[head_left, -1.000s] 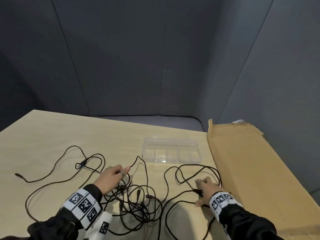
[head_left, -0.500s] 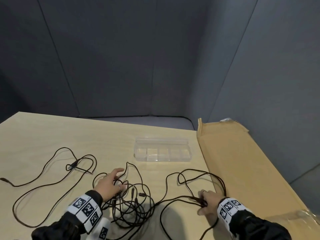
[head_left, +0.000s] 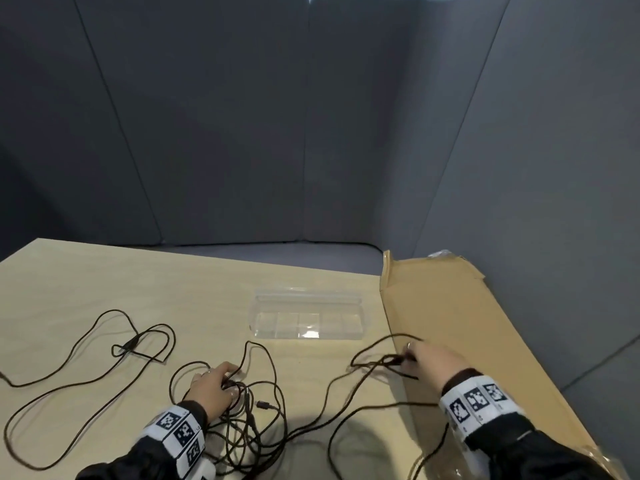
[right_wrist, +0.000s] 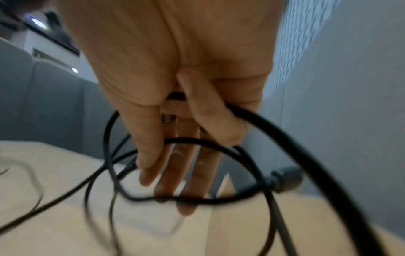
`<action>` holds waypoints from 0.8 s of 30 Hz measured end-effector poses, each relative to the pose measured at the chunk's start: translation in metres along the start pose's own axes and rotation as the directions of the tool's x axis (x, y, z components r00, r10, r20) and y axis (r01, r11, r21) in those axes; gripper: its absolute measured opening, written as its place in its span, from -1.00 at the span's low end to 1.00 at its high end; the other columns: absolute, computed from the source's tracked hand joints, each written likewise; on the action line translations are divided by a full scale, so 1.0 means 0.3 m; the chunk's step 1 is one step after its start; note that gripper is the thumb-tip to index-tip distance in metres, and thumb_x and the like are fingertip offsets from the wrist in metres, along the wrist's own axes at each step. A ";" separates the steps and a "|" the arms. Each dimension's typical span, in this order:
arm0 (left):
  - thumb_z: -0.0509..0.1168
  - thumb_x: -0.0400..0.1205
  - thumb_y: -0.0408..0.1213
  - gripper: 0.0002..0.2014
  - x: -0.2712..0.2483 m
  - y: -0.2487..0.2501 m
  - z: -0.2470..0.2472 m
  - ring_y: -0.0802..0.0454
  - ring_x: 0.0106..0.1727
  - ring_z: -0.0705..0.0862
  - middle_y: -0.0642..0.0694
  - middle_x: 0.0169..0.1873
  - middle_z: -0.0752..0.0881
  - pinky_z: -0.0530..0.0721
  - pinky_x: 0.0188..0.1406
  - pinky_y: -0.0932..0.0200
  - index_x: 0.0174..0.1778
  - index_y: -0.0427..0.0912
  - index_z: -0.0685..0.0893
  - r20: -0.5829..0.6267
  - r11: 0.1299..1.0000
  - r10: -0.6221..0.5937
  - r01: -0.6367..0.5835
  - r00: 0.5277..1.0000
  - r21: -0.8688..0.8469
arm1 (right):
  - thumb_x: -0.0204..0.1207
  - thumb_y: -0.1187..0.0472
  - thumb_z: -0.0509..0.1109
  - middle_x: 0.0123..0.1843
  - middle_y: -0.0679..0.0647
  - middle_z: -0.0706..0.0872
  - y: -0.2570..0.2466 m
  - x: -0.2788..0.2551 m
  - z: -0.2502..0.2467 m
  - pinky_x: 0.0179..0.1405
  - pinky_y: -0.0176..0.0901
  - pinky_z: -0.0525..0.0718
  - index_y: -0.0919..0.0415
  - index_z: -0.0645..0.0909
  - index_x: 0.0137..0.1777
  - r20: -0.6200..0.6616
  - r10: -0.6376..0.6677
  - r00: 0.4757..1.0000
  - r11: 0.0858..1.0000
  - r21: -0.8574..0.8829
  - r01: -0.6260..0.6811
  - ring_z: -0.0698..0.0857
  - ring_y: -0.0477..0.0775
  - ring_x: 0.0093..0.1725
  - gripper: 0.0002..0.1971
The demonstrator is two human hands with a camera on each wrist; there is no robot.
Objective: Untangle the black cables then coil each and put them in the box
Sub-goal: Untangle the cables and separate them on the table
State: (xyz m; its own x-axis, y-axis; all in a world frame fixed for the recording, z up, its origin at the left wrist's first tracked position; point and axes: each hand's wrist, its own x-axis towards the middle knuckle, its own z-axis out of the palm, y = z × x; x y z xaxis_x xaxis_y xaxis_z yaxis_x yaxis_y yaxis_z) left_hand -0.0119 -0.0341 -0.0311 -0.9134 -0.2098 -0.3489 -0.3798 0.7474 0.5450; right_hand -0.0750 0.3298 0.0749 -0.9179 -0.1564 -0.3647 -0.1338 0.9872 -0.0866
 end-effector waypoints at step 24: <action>0.06 0.13 0.67 0.11 -0.139 0.492 -0.128 -0.02 0.61 0.11 0.03 0.60 0.16 0.10 0.54 -0.21 0.58 0.18 0.10 -0.012 0.942 0.218 -0.207 0.976 0.266 | 0.71 0.24 0.08 -0.58 -0.23 0.40 -0.089 -0.263 -0.676 -0.61 -0.53 0.26 0.04 0.63 0.01 -0.732 -0.066 0.678 0.340 0.623 0.705 0.35 -0.24 -0.60 -0.73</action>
State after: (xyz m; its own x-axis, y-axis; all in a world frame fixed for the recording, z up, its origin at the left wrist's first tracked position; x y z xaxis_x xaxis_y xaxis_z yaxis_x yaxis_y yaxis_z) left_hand -0.0356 0.0608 0.0933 -0.9759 -0.0492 -0.2126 -0.1295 0.9146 0.3830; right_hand -0.0748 0.3221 0.2939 -0.8872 -0.1487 0.4367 -0.4598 0.2067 -0.8636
